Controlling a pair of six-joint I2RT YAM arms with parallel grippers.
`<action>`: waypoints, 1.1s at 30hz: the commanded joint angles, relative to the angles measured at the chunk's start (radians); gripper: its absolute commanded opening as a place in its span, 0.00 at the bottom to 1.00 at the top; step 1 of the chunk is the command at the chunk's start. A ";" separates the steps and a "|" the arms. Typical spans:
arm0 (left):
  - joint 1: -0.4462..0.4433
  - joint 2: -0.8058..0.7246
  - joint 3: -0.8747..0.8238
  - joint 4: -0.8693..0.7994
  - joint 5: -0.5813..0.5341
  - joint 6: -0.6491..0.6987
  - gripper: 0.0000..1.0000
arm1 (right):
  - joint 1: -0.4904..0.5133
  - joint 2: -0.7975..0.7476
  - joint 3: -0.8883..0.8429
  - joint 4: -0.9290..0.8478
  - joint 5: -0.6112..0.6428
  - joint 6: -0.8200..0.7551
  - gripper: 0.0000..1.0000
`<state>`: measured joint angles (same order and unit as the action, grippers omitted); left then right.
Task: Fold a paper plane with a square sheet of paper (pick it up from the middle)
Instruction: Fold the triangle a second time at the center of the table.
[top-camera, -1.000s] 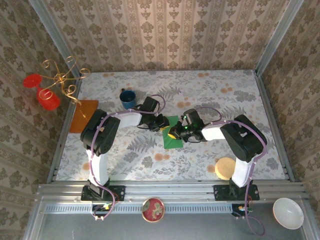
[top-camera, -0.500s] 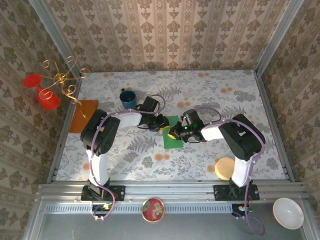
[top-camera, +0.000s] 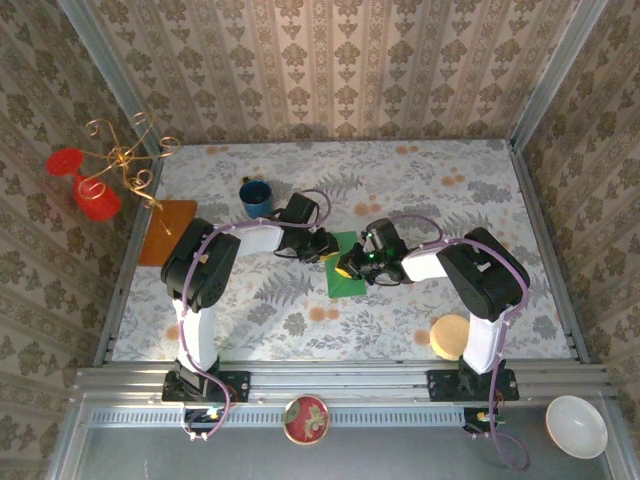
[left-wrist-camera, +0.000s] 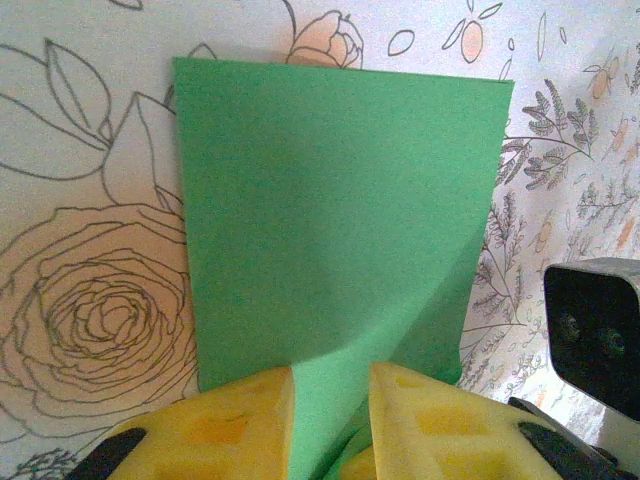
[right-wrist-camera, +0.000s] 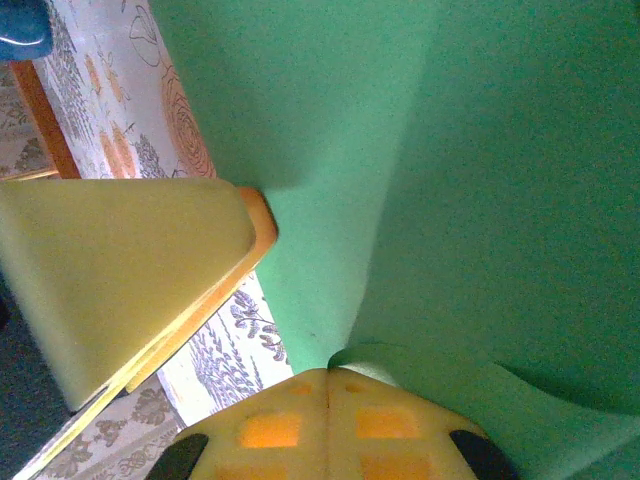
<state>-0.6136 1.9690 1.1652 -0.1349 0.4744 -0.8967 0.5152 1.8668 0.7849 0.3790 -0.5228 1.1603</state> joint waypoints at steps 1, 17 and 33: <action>0.000 0.005 -0.020 -0.031 -0.007 0.010 0.27 | 0.005 0.024 0.020 -0.006 0.019 0.010 0.00; 0.033 -0.081 0.048 -0.075 -0.025 0.028 0.29 | 0.003 0.048 0.011 -0.118 0.046 -0.004 0.04; 0.094 -0.232 -0.029 -0.164 -0.109 0.094 0.32 | -0.006 0.045 0.029 -0.147 0.014 -0.025 0.38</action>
<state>-0.5159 1.7580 1.1549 -0.2443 0.3874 -0.8467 0.5148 1.8725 0.8314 0.3496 -0.5468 1.1534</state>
